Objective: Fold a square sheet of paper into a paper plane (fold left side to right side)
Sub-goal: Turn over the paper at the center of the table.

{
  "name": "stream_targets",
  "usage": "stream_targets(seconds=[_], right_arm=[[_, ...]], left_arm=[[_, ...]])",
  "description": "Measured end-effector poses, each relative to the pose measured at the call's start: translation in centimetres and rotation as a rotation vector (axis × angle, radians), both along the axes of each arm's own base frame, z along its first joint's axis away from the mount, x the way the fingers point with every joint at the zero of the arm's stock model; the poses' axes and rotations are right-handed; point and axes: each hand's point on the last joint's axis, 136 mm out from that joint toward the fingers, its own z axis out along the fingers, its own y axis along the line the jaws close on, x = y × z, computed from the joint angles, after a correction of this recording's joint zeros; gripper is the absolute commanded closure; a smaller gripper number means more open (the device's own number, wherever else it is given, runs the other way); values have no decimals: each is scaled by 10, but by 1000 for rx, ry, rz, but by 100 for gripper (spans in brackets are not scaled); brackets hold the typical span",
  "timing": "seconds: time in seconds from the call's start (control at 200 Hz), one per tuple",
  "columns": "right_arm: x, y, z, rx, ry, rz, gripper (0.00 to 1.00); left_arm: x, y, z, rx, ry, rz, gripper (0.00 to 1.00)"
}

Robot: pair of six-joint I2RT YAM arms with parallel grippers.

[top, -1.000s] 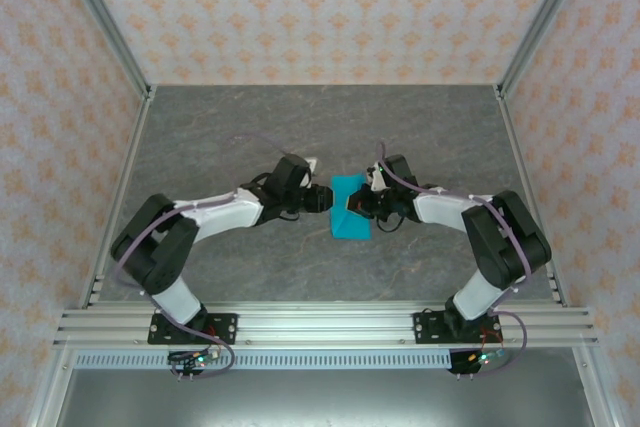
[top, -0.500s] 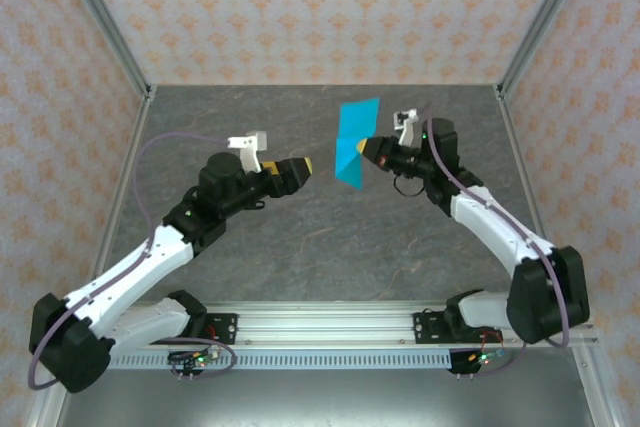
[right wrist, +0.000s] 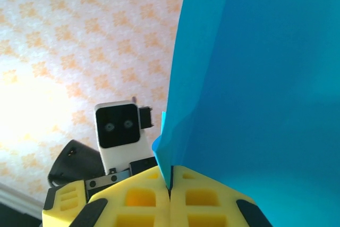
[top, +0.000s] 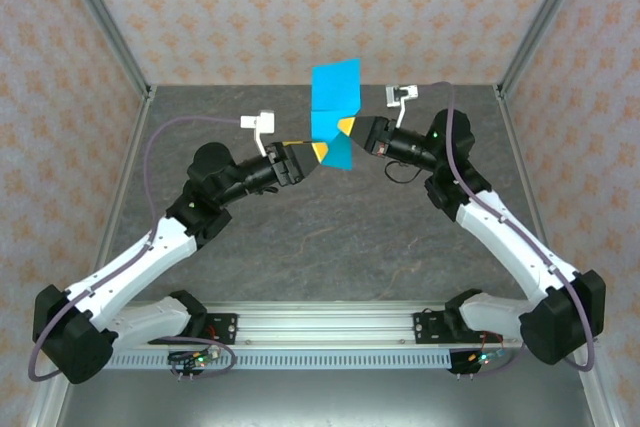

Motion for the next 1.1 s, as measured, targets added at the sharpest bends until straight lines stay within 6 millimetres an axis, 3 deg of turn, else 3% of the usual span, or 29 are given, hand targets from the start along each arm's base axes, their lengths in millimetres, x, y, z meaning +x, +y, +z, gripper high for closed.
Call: stream_targets(seconds=[0.33, 0.731, 0.881, 1.011, 1.101], right_arm=[[-14, 7, 14, 45, -2, 47, 99], [-26, 4, 23, 56, -13, 76, 96], [-26, 4, 17, 34, -6, 71, 86], [-29, 0, 8, -21, -8, 48, 69], [-31, -8, 1, -82, -20, 1, 57]], left_arm=[[-5, -9, 12, -40, -19, -34, 49], [-11, -13, 18, -59, -33, -53, 78], [-11, -13, 18, -61, -33, -54, 92], [-10, -13, 16, -49, -36, -43, 98], [-7, -14, 4, 6, -28, -12, 100]])
